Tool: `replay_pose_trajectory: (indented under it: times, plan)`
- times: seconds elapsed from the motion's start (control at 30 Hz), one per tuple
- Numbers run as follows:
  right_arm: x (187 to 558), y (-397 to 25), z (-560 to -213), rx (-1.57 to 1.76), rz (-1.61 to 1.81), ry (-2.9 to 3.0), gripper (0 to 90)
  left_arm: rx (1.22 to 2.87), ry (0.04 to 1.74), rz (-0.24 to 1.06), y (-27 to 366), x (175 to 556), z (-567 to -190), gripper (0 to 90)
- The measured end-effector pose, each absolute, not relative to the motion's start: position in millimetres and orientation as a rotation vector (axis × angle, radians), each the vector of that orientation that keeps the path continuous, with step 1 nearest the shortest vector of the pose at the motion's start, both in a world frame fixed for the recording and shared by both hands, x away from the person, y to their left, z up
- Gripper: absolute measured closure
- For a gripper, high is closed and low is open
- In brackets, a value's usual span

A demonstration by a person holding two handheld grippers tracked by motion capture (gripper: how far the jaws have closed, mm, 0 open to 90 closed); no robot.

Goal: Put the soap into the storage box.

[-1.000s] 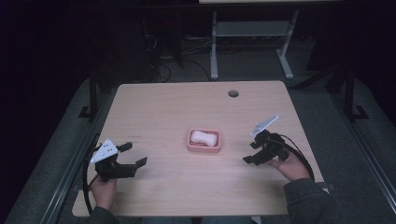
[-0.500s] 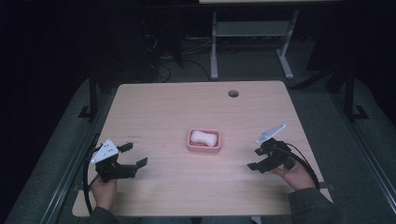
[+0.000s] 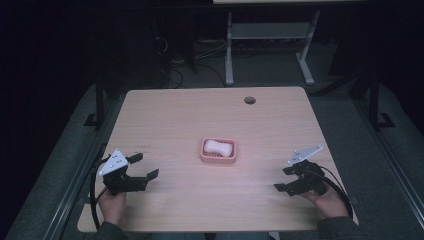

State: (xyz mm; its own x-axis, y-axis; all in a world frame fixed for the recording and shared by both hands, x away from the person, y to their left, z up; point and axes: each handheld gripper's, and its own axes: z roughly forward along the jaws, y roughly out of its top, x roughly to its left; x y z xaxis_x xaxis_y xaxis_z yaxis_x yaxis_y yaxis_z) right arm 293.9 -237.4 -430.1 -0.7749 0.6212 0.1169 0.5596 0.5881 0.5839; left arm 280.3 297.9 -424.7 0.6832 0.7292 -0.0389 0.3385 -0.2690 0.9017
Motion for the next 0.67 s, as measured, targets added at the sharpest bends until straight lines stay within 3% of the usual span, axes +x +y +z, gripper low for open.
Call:
replay_pose_trajectory:
  times: [0.67]
  plan:
    - [256,-235,-443,1.000,1.009,2.603,27.1,1.869,0.826,0.475,295,281,-425,14.1]
